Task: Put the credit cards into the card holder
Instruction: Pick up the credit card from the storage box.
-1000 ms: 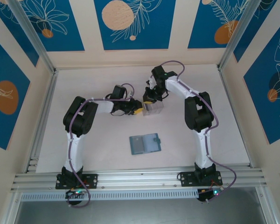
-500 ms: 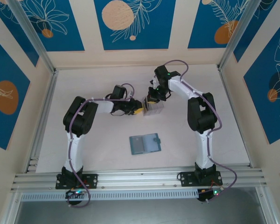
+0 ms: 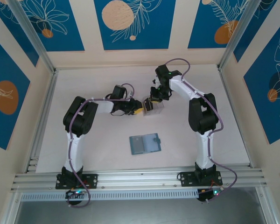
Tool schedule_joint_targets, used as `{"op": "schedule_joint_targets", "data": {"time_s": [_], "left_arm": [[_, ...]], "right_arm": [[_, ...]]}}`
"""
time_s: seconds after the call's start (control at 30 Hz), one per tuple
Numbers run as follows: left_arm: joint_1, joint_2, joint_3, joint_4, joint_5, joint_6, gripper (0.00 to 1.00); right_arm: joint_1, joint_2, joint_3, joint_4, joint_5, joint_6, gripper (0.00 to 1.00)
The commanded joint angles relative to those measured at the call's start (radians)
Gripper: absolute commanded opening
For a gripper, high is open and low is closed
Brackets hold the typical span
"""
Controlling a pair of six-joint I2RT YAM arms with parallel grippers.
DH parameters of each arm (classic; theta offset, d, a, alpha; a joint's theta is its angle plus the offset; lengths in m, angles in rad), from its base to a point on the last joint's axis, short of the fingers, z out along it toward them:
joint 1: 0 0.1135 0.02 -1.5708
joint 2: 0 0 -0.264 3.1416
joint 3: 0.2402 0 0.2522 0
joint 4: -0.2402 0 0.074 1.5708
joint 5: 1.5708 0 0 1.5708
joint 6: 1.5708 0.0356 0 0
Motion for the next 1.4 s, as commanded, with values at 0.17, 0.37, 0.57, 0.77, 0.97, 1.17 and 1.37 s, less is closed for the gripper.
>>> {"op": "schedule_joint_targets", "data": {"time_s": [0.17,0.37,0.57,0.77,0.97,1.17,1.37], "left_arm": [[0.007,-0.025,-0.022,-0.001,0.026,0.013,0.27],[0.010,-0.047,-0.032,-0.009,0.031,0.021,0.27],[0.017,-0.080,-0.053,-0.010,0.035,0.024,0.27],[0.020,-0.118,-0.047,-0.050,0.024,0.047,0.27],[0.020,-0.122,-0.042,-0.061,0.021,0.051,0.27],[0.020,-0.124,-0.048,-0.062,0.021,0.052,0.27],[0.020,-0.140,-0.047,-0.121,0.003,0.089,0.27]], "right_arm": [[-0.003,-0.105,0.002,-0.043,0.024,0.014,0.00],[0.001,-0.108,0.009,-0.051,0.032,0.014,0.00],[0.001,-0.129,0.003,-0.055,0.091,0.012,0.00],[-0.006,-0.163,0.000,-0.050,0.114,0.016,0.00],[-0.008,-0.154,0.002,-0.059,0.145,0.022,0.00],[0.013,-0.138,0.020,-0.078,0.222,0.030,0.00],[0.052,-0.119,0.053,-0.104,0.323,0.065,0.00]]}}
